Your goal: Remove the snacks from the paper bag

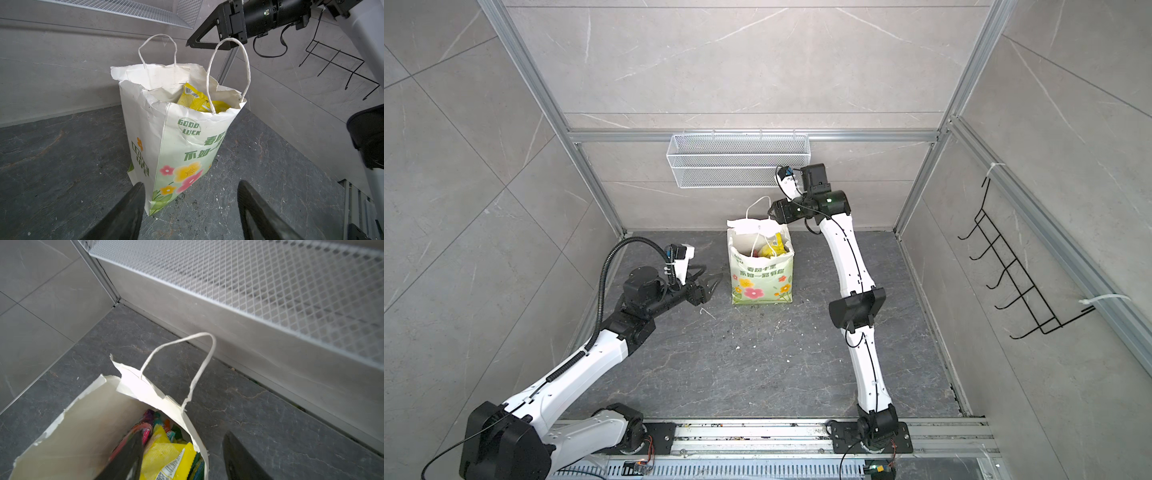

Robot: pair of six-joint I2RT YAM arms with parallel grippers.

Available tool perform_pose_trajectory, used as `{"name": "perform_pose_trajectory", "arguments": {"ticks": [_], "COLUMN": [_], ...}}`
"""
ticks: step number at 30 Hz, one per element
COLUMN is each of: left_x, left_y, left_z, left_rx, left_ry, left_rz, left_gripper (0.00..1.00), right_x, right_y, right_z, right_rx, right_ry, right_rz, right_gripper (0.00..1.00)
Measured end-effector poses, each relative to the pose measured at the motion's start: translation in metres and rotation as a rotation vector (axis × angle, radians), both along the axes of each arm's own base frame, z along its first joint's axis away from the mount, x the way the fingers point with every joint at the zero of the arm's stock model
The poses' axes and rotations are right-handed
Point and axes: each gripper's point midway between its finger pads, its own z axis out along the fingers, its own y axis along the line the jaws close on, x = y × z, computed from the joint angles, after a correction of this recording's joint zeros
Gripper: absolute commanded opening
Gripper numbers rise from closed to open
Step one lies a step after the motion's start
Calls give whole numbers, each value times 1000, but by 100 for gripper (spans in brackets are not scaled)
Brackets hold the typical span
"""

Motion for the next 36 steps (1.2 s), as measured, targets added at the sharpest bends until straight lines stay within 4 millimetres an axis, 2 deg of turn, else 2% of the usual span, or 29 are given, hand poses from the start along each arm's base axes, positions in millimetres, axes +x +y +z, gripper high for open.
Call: {"name": "perform_pose_trajectory", "arguments": {"ticks": [7, 10, 12, 17, 23, 26, 32, 33, 34, 35, 36], "left_x": [-2, -2, -1, 1, 1, 1, 1, 1, 1, 1, 1], "left_y": [-2, -3, -4, -5, -5, -5, -5, -5, -5, -5, -5], "left_z": [-5, -9, -12, -17, -17, -17, -17, -17, -17, -17, -17], "left_rx": [14, 19, 22, 27, 29, 30, 32, 33, 34, 35, 37], "left_ry": [2, 7, 14, 27, 25, 25, 23, 22, 20, 20, 18], "left_rz": [-21, -27, -30, -31, -33, -33, -34, -34, -34, -34, -35], "left_gripper": [72, 72, 72, 72, 72, 72, 72, 72, 72, 72, 72], "right_x": [-9, -8, -4, 3, 7, 8, 6, 5, 5, 5, 5], "right_y": [-4, -3, -2, 5, 13, 17, 29, 30, 31, 32, 32], "right_z": [-52, -66, -60, -39, -54, -49, -39, -39, -39, -39, -39], "right_rx": [-98, -113, -107, -75, -71, -67, -65, -65, -64, -64, -63], "right_ry": [122, 140, 111, 28, 43, 18, -33, -36, -36, -39, -40], "right_rz": [49, 64, 71, 84, 101, 120, 161, 166, 170, 173, 176], "right_gripper": [67, 63, 59, 57, 49, 44, 26, 25, 30, 39, 39]}}
